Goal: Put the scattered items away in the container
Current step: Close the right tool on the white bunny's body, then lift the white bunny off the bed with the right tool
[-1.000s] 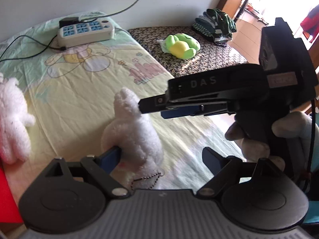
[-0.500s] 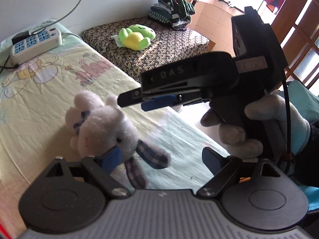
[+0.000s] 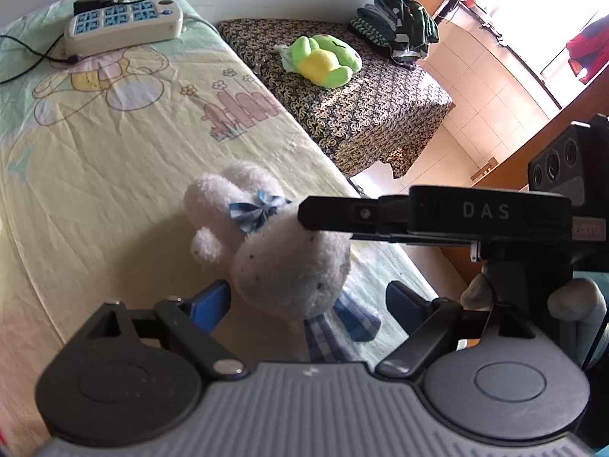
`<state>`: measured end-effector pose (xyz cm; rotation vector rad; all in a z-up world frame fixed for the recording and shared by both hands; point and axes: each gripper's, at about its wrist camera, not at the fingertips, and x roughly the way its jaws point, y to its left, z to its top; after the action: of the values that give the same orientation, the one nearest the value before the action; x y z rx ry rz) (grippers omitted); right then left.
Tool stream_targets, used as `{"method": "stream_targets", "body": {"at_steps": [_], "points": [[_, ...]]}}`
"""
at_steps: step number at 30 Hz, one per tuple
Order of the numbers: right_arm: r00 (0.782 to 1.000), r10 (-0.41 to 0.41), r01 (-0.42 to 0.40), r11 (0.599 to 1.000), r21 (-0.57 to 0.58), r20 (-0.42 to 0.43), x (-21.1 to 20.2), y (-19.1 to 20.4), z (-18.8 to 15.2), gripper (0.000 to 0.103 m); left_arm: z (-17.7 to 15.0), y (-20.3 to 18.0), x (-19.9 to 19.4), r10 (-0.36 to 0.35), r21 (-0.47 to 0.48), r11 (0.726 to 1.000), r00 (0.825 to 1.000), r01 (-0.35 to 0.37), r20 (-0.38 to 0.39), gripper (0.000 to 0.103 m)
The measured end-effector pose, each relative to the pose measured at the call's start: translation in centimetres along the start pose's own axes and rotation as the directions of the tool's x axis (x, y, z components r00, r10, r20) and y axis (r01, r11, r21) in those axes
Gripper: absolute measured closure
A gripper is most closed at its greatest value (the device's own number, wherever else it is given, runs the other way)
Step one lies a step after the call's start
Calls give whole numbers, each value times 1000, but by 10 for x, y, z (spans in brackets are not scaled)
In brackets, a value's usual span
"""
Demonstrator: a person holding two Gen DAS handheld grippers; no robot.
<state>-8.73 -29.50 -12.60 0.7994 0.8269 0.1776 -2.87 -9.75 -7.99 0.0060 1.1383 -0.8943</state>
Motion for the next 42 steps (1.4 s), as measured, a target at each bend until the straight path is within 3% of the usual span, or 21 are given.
{"method": "stream_targets", "body": {"at_steps": [9,13,16,19,24,26,30,33,37,42], "points": [[998,57,-57,991,124,5,-2,-30,13,51,19,20,-6,-46,-80,995,997,51,57,15],[998,54,-51,992,119,-23,-17,-36,9,52,37,30,-31,9,-13,1000,992,-8,127,15],[998,21,-20,999,28,-59,-29,-24,2,52,66,36,-28,54,32,998,989,-59,138,15],[989,54,-60,998,-35,-138,-29,-9,-11,55,89,33,-2,5,69,998,996,-11,92,18],[956,168,-188,980,-61,-240,-15,22,-35,57,100,2,47,-46,216,975,999,47,-7,36],[956,157,-174,983,-50,-250,-4,26,-44,57,100,-2,63,-64,234,969,996,78,-68,44],[970,78,-87,996,-29,-230,7,22,-51,57,83,-5,74,-25,281,958,992,60,-125,47],[979,3,-12,999,-42,-206,5,17,-50,56,73,0,61,-28,276,960,995,55,-100,46],[982,-100,91,994,-66,-157,0,9,-40,56,58,15,42,-53,198,977,993,73,-105,44],[986,-111,96,988,-122,-127,1,4,-20,56,25,32,9,-1,87,996,999,4,-38,32]]}}
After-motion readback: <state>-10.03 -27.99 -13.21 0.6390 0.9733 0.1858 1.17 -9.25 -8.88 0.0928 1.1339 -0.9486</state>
